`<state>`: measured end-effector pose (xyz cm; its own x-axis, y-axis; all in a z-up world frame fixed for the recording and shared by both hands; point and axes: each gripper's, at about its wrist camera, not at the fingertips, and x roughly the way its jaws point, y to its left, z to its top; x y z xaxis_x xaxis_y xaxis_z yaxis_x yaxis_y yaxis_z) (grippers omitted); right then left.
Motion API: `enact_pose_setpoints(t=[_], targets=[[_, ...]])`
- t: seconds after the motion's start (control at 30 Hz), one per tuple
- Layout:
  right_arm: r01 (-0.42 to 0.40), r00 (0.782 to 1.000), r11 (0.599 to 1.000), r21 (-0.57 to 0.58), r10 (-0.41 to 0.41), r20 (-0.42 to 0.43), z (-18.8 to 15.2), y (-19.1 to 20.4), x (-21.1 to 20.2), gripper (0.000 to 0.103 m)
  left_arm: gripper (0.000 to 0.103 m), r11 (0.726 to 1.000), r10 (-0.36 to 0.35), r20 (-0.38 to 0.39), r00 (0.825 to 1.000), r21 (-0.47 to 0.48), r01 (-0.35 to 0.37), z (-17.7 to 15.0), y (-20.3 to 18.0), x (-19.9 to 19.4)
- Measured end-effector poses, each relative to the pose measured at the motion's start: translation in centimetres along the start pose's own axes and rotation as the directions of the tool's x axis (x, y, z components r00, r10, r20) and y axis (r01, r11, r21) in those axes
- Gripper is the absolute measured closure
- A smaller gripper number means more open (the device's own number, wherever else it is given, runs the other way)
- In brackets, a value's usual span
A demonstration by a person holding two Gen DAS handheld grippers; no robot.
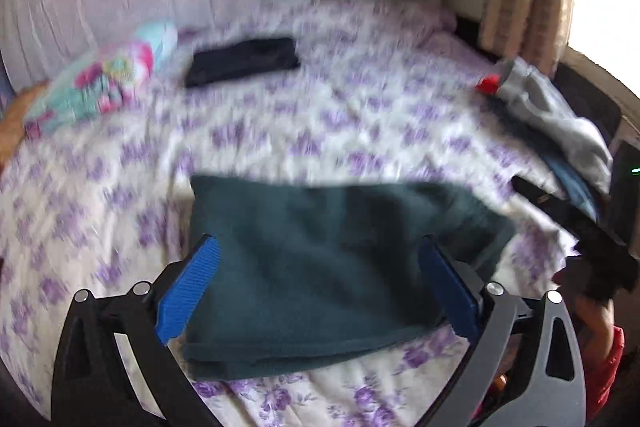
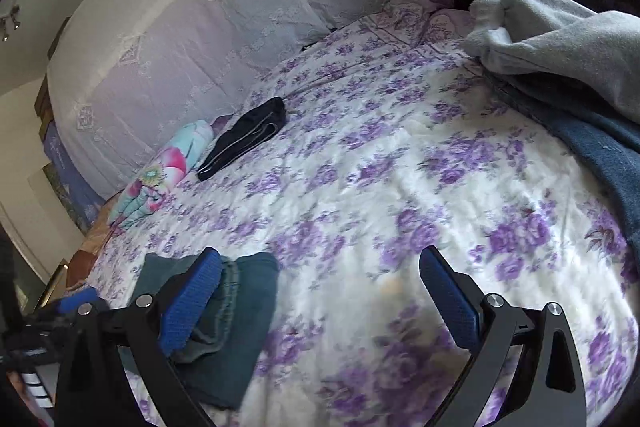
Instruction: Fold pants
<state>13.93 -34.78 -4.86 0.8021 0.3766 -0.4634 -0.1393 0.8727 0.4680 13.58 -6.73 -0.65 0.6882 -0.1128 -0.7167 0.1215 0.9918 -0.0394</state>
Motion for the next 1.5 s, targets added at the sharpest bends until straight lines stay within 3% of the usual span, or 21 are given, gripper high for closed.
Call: enact_pose_setpoints(t=[0.03, 0.1, 0.2, 0.23, 0.27, 0.33, 0.4, 0.5, 0.6, 0.67, 0.73, 0.83, 0.93, 0.97, 1.07, 1.1, 1.3, 1.37, 1.4, 1.5], targets=[[-0.008, 1.0, 1.0, -0.027, 0.008, -0.004, -0.1, 1.0, 0.0, 0.003, 0.006, 1.0, -0.006, -0.071, 0.997, 0.02, 0.008, -0.8, -0.2, 1.8], [-0.009, 1.0, 0.994, -0.11, 0.009, -0.007, -0.7, 3.3, -0.2, 0.003, 0.006, 0.994, 0.033, -0.13, 0.991, 0.112, -0.019, -2.9, -1.9, 4.2], [-0.006, 1.0, 0.97, -0.245, 0.002, -0.018, -1.4, 6.1, -0.2, 0.003, 0.004, 0.979, 0.104, -0.025, 0.994, 0.177, -0.098, -4.9, -3.2, 4.0], [0.016, 0.999, 0.952, -0.304, -0.027, -0.029, -1.8, 7.0, 0.0, 0.003, 0.004, 0.984, 0.09, -0.036, 0.995, 0.161, -0.083, -4.8, -2.8, 3.9], [0.089, 0.991, 0.913, -0.397, -0.119, -0.052, -2.6, 8.0, 1.0, 0.003, 0.004, 0.988, 0.07, -0.054, 0.996, 0.14, -0.062, -4.6, -2.4, 3.9], [0.149, 0.97, 0.852, -0.502, -0.225, -0.094, -4.0, 8.1, 2.9, 0.003, 0.004, 0.997, 0.018, -0.093, 0.995, 0.082, -0.01, -4.3, -1.2, 4.0], [0.129, 0.974, 0.882, -0.454, -0.199, -0.109, -4.0, 7.1, 3.1, 0.003, 0.004, 0.999, 0.001, -0.099, 0.995, 0.047, 0.003, -4.1, 0.0, 3.4], [0.076, 0.988, 0.914, -0.399, -0.124, -0.096, -2.9, 6.5, 1.6, 0.004, 0.004, 0.999, 0.036, -0.05, 0.998, 0.017, -0.036, -4.1, 1.5, 1.9], [-0.095, 0.994, 0.962, -0.256, 0.078, -0.074, -1.5, 6.1, -0.5, 0.003, 0.004, 0.997, 0.074, -0.032, 0.997, -0.022, -0.075, -4.4, 3.5, 1.4], [-0.278, 0.957, 0.954, -0.109, 0.266, -0.117, -0.8, 5.4, -0.4, 0.006, 0.004, 0.994, 0.092, -0.059, 0.994, -0.053, -0.095, -5.0, 4.8, 2.3], [-0.36, 0.922, 0.932, -0.03, 0.351, -0.162, -0.4, 5.5, 0.9, 0.02, 0.004, 0.993, 0.04, -0.09, 0.995, -0.103, -0.049, -5.7, 6.1, 3.4], [-0.315, 0.929, 0.948, -0.032, 0.301, -0.215, -0.1, 5.8, 3.3, 0.038, 0.004, 0.986, -0.032, -0.064, 0.997, -0.167, 0.021, -6.1, 7.2, 3.9], [-0.327, 0.905, 0.945, 0.015, 0.318, -0.284, -0.8, 5.8, 5.7, 0.045, 0.004, 0.99, -0.029, -0.033, 0.999, -0.138, 0.024, -6.5, 6.9, 3.9], [-0.31, 0.908, 0.951, -0.014, 0.292, -0.299, -1.3, 6.1, 6.2, 0.047, 0.004, 0.99, -0.028, -0.025, 0.999, -0.136, 0.025, -6.6, 6.8, 3.9], [-0.267, 0.93, 0.96, -0.088, 0.233, -0.286, -1.8, 7.0, 6.1, 0.075, 0.004, 0.99, -0.034, -0.023, 0.999, -0.139, 0.031, -6.6, 7.0, 3.9], [-0.271, 0.932, 0.957, -0.104, 0.234, -0.277, -1.4, 7.2, 5.8, 0.079, 0.004, 0.99, -0.035, -0.022, 0.999, -0.139, 0.031, -6.6, 6.9, 3.9], [-0.167, 0.978, 0.928, -0.333, 0.112, -0.177, 0.6, 10.7, 3.6, 0.078, 0.004, 0.989, -0.032, -0.017, 0.999, -0.145, 0.029, -6.7, 6.9, 3.9], [-0.065, 0.979, 0.93, -0.363, -0.01, -0.202, -0.3, 9.6, 5.6, 0.069, 0.004, 0.989, -0.031, -0.018, 0.999, -0.144, 0.029, -6.7, 6.9, 3.9], [-0.026, 0.971, 0.94, -0.341, -0.057, -0.231, -0.9, 8.1, 6.8, 0.056, 0.004, 0.989, -0.033, -0.019, 0.999, -0.144, 0.03, -6.7, 6.9, 3.9], [-0.117, 0.972, 0.983, -0.141, 0.084, -0.219, -0.4, 4.7, 5.4, 0.052, 0.004, 0.99, -0.034, -0.02, 0.999, -0.139, 0.031, -6.7, 6.9, 3.9]])
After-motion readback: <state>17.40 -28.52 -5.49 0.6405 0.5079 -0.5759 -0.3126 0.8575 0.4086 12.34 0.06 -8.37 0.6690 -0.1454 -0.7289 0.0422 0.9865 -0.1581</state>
